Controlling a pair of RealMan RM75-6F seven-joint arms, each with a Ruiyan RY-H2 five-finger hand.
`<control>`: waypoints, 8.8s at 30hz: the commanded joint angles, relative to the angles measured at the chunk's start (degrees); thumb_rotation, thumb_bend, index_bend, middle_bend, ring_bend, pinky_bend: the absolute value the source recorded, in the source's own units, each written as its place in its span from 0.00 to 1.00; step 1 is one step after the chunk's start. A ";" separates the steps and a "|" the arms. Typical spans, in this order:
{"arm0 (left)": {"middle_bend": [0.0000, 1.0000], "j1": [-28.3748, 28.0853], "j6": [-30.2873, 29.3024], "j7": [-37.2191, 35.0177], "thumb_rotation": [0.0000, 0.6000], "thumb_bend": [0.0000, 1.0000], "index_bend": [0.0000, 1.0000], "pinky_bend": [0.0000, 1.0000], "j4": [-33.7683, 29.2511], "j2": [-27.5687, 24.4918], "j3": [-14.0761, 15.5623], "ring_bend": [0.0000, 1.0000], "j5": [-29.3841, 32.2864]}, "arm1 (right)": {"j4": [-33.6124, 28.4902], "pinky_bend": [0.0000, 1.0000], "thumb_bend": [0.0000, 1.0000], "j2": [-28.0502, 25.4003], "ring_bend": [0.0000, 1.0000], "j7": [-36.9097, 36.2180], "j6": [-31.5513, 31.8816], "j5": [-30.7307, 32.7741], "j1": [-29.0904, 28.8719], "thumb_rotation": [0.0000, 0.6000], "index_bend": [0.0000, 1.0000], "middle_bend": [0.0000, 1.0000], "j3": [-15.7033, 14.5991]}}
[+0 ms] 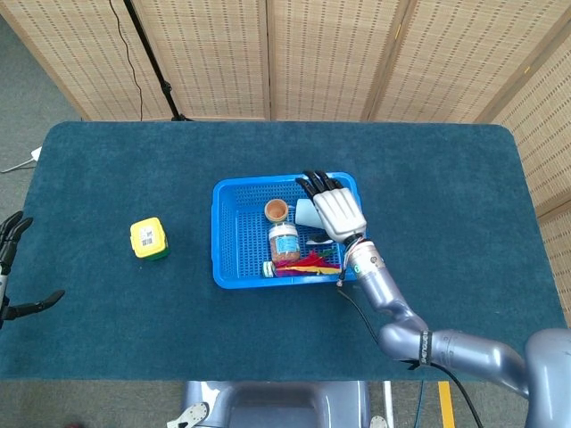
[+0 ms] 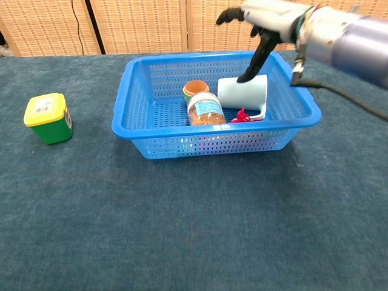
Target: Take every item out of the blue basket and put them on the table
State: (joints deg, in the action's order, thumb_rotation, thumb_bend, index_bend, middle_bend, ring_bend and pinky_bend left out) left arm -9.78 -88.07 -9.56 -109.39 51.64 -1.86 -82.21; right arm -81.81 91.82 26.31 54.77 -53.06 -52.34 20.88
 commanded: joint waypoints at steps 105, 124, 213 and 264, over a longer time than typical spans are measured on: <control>0.00 0.14 8.49 2.09 1.00 0.02 0.00 0.00 -1.48 0.15 -0.69 0.00 -2.82 | 11.56 0.00 0.00 -10.21 0.00 -11.15 -1.66 -5.67 11.67 1.00 0.00 0.00 -4.88; 0.00 -0.10 9.18 0.35 1.00 0.02 0.00 0.00 -0.72 -0.32 -0.96 0.00 -2.39 | -8.27 0.00 0.00 -11.71 0.00 -13.04 -5.89 -4.06 3.20 1.00 0.03 0.00 0.31; 0.00 -3.25 16.50 -0.54 1.00 0.02 0.00 0.00 0.08 -0.13 -1.82 0.00 2.90 | 64.11 0.39 0.41 7.79 0.34 -46.74 19.36 -59.41 -15.11 1.00 0.60 0.49 -34.74; 0.00 -4.03 17.20 2.30 1.00 0.02 0.00 0.00 -1.09 0.71 -0.68 0.00 1.21 | 26.64 0.00 0.00 -13.25 0.00 -44.08 -14.60 -27.32 -5.43 1.00 0.00 0.00 -14.07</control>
State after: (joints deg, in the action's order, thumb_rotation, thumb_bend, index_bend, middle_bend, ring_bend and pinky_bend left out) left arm -13.82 -70.85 -7.24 -110.49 52.38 -2.56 -80.98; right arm -47.10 83.26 -21.78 38.57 -83.04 -57.74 3.81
